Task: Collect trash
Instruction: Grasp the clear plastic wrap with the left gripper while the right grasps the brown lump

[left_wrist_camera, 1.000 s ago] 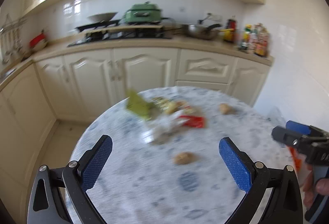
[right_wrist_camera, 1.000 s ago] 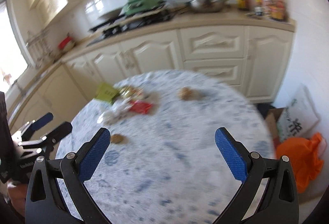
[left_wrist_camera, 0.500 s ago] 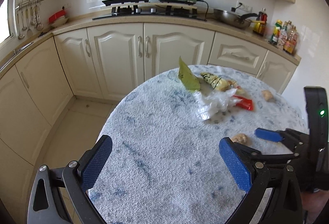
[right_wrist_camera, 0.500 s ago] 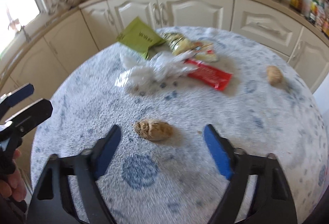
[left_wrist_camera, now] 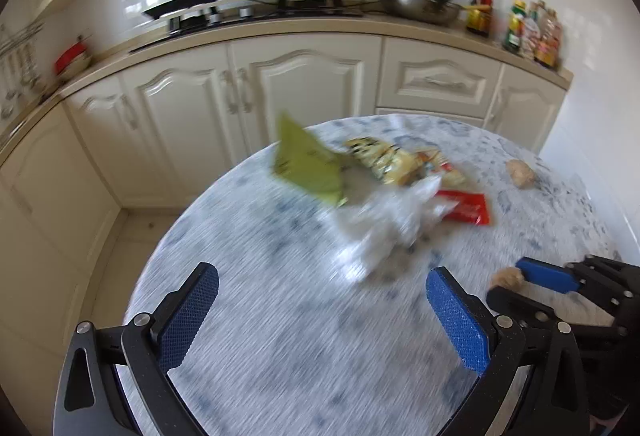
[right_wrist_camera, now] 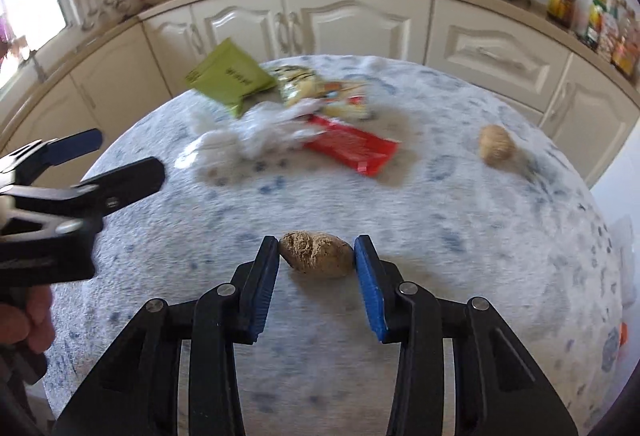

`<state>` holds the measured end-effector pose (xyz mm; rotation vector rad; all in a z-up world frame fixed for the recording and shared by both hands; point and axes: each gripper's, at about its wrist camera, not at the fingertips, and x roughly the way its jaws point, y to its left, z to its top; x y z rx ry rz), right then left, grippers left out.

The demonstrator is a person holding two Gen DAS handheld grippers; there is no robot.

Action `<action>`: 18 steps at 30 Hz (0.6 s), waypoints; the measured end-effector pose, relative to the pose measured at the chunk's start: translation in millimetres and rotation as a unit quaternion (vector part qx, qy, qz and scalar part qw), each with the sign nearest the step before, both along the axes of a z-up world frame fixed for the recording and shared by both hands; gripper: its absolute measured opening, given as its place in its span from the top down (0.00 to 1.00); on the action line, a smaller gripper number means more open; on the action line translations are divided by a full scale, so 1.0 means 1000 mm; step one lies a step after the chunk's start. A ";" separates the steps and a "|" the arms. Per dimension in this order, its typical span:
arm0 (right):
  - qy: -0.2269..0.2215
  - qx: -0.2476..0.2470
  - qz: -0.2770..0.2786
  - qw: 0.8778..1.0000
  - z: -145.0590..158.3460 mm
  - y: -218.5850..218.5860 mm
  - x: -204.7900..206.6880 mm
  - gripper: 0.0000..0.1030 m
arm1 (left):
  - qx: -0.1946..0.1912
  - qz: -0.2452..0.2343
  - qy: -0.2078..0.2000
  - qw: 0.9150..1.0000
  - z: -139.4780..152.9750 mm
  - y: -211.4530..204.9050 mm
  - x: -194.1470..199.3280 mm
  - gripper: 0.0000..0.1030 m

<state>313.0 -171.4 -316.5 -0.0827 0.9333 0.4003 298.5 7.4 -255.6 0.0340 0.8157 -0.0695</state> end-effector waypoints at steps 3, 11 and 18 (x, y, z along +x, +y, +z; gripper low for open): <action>-0.003 0.006 -0.011 1.000 0.007 -0.013 0.005 0.62 | 0.014 -0.014 0.012 1.000 -0.011 -0.020 0.027 0.01; -0.005 0.019 -0.033 0.999 0.016 -0.040 0.005 0.62 | -0.016 -0.039 0.046 0.998 -0.037 -0.040 0.082 0.62; -0.011 0.038 -0.050 0.998 0.028 -0.060 -0.016 0.62 | -0.074 -0.044 0.037 0.996 -0.032 -0.027 0.067 0.76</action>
